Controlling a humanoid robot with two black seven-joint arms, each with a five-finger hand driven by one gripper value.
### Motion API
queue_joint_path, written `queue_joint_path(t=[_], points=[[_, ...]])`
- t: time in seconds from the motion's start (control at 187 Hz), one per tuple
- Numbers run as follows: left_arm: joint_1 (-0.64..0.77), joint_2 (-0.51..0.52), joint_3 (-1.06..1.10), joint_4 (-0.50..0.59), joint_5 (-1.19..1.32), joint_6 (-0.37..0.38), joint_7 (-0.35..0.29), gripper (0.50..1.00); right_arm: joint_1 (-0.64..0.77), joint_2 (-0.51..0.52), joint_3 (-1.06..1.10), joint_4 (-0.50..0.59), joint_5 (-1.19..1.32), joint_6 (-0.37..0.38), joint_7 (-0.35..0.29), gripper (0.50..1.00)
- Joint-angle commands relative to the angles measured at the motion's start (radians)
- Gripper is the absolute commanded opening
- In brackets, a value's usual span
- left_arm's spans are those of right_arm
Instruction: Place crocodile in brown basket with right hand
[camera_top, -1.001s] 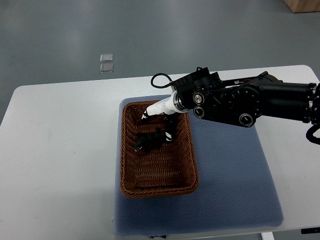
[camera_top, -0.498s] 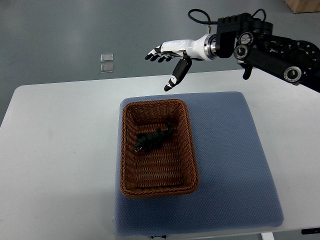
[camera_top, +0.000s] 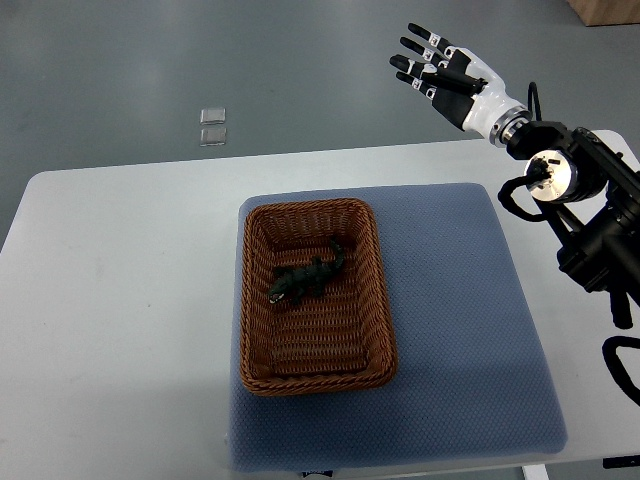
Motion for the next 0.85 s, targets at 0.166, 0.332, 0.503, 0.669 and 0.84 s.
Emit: queue_joint_path(t=[0.166,0.332,0.503,0.669,0.84], points=[[0.000,0.000,0.000,0.000,0.000,0.000,0.000,1.000,-0.058,0.044,0.028,-0.109,0.315,0.015,0.042,0.928],[0.000,0.000,-0.002,0.000,0.000,0.001,0.000,1.000,-0.078,0.045,0.029,-0.109,0.330,0.037,0.042,0.930],[0.000,0.000,0.000,-0.002,0.000,0.001,0.000,1.000,-0.092,0.045,0.028,-0.109,0.330,0.064,0.042,0.930],[0.000,0.000,0.000,-0.002,0.000,0.001,0.000,1.000,-0.100,0.047,0.028,-0.107,0.330,0.107,0.042,0.930],[-0.001,0.000,0.000,-0.003,0.000,0.001,0.000,1.000,-0.103,0.045,0.028,-0.107,0.330,0.132,0.044,0.930]])
